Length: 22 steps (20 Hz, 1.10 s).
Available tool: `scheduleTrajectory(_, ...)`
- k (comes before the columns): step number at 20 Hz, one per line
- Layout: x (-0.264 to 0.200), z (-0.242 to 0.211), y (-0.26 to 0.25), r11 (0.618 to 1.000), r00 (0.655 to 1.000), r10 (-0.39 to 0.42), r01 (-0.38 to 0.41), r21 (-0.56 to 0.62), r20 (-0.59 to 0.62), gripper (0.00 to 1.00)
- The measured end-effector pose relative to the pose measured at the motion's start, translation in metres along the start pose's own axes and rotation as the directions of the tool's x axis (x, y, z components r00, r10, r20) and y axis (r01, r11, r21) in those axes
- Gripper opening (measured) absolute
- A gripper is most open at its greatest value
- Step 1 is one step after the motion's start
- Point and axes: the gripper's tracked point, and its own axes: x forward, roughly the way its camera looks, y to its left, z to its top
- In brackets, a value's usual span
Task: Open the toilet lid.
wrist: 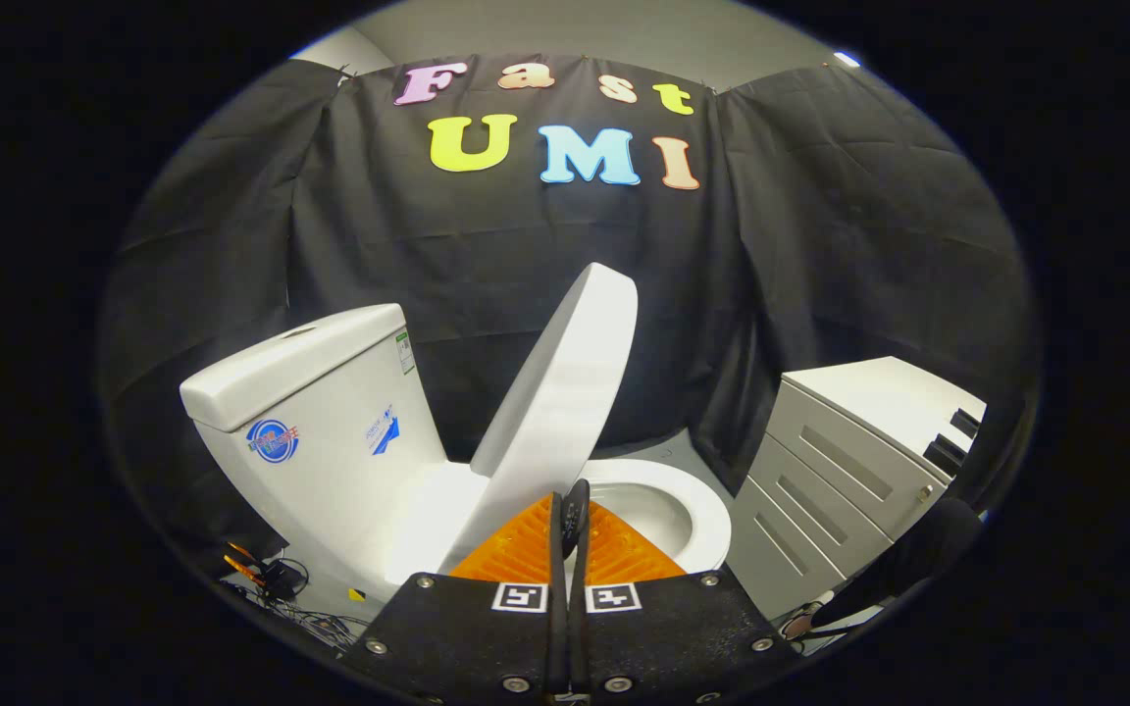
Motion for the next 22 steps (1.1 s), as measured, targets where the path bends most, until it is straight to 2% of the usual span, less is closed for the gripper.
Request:
scheduleTrajectory(5, -0.007, 0.016, 0.031, 0.997, 0.999, 0.024, -0.022, -0.079, 0.029, 0.0)
scheduleTrajectory(22, -0.015, 0.04, 0.136, 0.978, 0.993, 0.084, -0.067, -0.198, 0.083, 0.0)
